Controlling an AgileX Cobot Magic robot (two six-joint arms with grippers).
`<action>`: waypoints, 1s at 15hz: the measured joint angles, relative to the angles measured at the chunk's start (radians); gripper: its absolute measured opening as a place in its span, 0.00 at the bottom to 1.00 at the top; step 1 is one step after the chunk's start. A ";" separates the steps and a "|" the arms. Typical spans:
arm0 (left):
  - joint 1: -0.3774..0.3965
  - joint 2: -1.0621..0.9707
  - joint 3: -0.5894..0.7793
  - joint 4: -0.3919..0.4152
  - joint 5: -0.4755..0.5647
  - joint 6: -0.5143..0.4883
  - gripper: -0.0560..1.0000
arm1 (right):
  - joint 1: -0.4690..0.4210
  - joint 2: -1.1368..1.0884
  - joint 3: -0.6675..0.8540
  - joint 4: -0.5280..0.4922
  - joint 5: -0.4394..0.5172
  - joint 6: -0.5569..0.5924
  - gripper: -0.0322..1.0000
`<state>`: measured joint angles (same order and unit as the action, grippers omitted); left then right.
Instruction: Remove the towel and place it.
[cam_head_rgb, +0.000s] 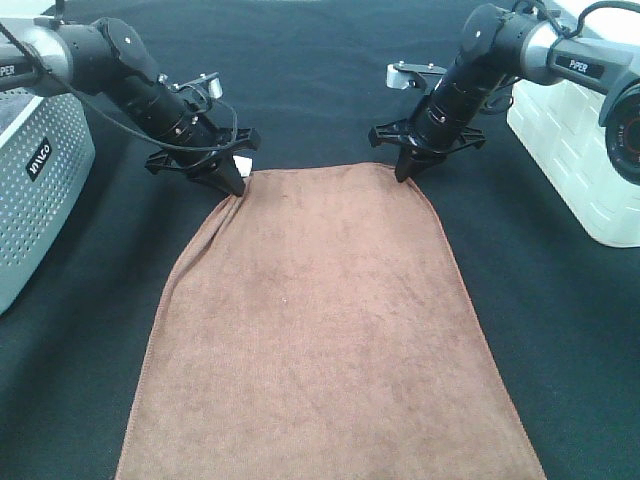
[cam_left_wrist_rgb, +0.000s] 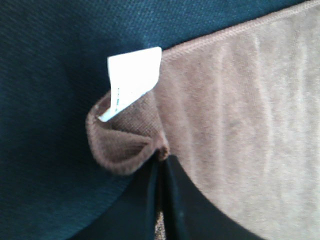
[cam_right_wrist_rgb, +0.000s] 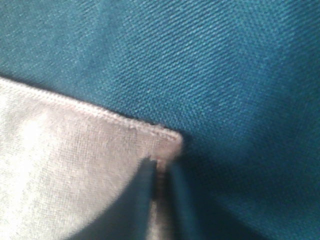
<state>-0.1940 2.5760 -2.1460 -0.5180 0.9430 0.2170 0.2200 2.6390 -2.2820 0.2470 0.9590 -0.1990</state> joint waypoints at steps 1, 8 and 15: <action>0.000 0.000 0.000 0.019 -0.003 0.000 0.06 | 0.000 0.000 0.000 -0.003 0.000 0.000 0.03; 0.000 0.001 -0.021 0.046 -0.071 0.015 0.05 | 0.001 0.010 -0.046 -0.028 -0.068 0.009 0.03; 0.000 0.001 -0.165 0.046 -0.261 0.057 0.05 | -0.006 0.012 -0.217 -0.089 -0.246 0.025 0.03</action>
<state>-0.1940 2.5770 -2.3110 -0.4720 0.6820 0.2740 0.2140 2.6510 -2.4990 0.1580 0.7130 -0.1740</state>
